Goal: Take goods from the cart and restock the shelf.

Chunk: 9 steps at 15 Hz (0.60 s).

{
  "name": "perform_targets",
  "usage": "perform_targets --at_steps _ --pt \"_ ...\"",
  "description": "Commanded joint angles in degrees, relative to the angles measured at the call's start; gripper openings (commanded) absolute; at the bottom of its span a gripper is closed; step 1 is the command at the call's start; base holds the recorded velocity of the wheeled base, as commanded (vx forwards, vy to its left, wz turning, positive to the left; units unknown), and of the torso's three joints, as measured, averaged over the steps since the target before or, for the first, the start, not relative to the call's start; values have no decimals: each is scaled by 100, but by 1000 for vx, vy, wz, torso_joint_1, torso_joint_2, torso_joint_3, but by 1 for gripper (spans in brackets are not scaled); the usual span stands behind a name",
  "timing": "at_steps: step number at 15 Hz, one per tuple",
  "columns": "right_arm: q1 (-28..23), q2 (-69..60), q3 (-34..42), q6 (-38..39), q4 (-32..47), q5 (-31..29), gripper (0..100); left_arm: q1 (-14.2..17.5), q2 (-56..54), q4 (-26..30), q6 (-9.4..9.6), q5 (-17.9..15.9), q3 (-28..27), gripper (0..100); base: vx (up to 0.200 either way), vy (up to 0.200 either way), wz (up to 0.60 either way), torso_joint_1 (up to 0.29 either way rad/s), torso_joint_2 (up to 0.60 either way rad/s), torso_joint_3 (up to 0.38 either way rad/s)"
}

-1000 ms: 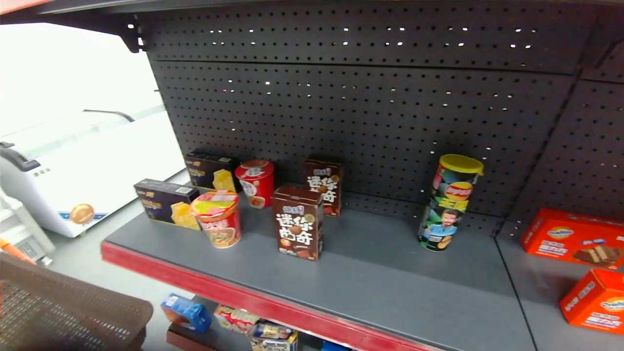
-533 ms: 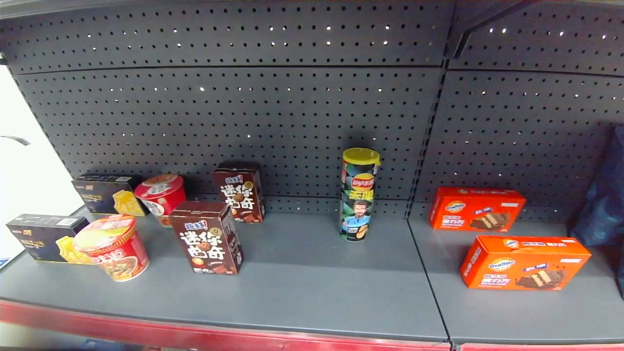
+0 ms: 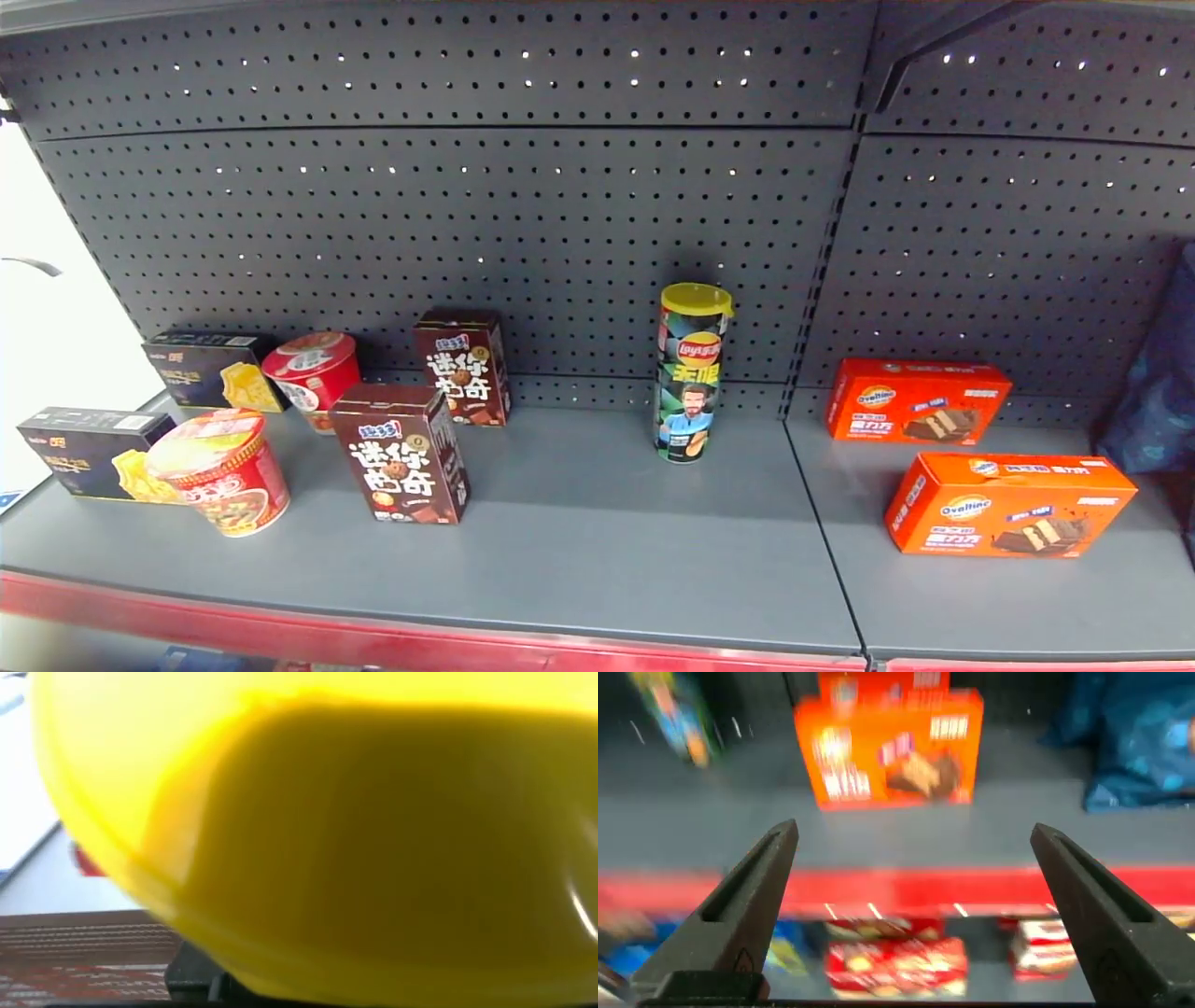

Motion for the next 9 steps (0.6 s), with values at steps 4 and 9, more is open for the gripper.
perform_targets --at_steps 4,9 --pt "563 2991 -1834 -959 -552 1519 100 40 -240 502 437 338 -521 0 0 0 0 0 0 0" --pt "1468 3922 -2344 -1082 -587 1686 100 40 -231 476 349 100 6 0 0 0 0 0 0 0"
